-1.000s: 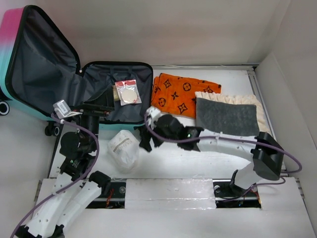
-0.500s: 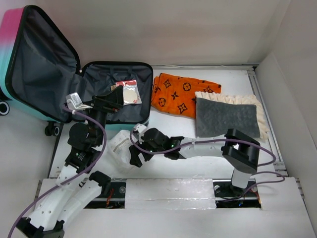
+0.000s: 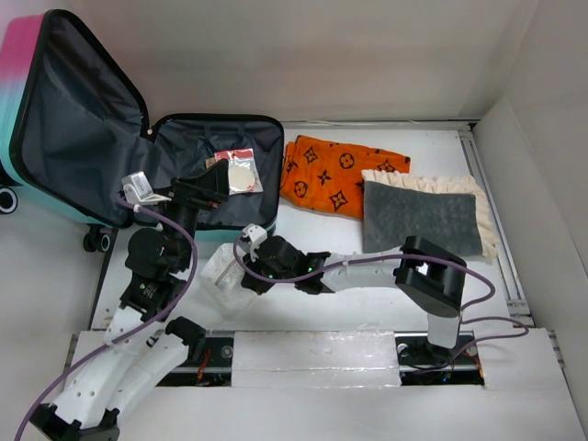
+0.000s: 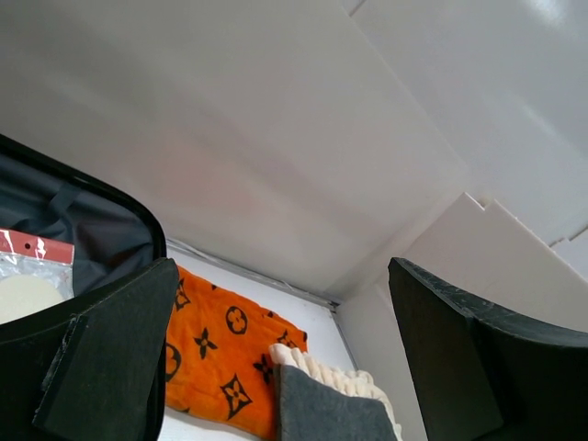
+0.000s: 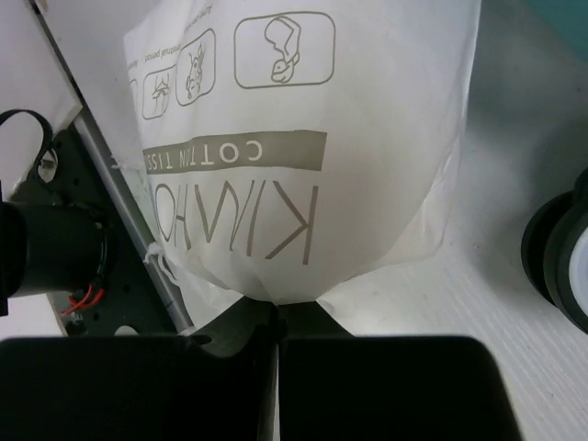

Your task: Pack the luggage

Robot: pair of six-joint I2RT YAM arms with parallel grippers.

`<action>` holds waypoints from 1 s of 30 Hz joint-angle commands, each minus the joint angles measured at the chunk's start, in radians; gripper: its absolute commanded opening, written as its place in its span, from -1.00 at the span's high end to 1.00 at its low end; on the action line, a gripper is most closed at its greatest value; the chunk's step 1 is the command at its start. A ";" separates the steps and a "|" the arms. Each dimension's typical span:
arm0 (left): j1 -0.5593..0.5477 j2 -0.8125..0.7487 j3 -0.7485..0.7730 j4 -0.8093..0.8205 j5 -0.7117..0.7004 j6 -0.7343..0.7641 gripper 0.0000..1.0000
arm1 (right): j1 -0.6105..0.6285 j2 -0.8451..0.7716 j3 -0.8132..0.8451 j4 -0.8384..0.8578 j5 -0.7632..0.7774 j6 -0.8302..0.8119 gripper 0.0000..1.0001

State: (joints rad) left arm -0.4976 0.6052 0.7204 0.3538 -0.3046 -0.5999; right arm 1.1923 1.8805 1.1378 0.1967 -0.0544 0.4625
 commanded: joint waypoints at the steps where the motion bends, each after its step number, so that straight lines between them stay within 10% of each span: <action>1: -0.004 -0.015 0.010 0.043 0.004 0.015 -0.89 | 0.004 -0.015 -0.006 0.052 0.050 0.013 1.00; 13: -0.004 -0.059 0.030 0.080 -0.074 -0.027 -0.87 | -0.023 -0.414 0.134 -0.167 0.060 -0.151 1.00; 22: -0.004 -0.039 0.080 0.014 -0.059 -0.037 -0.82 | -0.281 -0.011 0.723 -0.201 -0.019 -0.196 1.00; 23: -0.004 -0.039 0.094 0.005 -0.059 -0.028 -0.82 | -0.296 0.050 0.802 -0.229 -0.019 -0.196 0.46; 27: -0.004 0.002 0.116 -0.007 0.037 -0.006 -0.77 | -0.367 0.169 0.941 -0.355 -0.027 -0.159 -0.61; 30: -0.004 0.092 0.106 0.008 0.137 -0.020 -0.65 | -0.445 0.001 0.740 -0.281 0.011 -0.150 -0.66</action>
State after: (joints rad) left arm -0.4976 0.6319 0.8074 0.3355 -0.2848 -0.6239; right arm 0.7971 2.0632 1.9442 -0.0868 -0.0563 0.2985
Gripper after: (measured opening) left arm 0.838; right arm 0.825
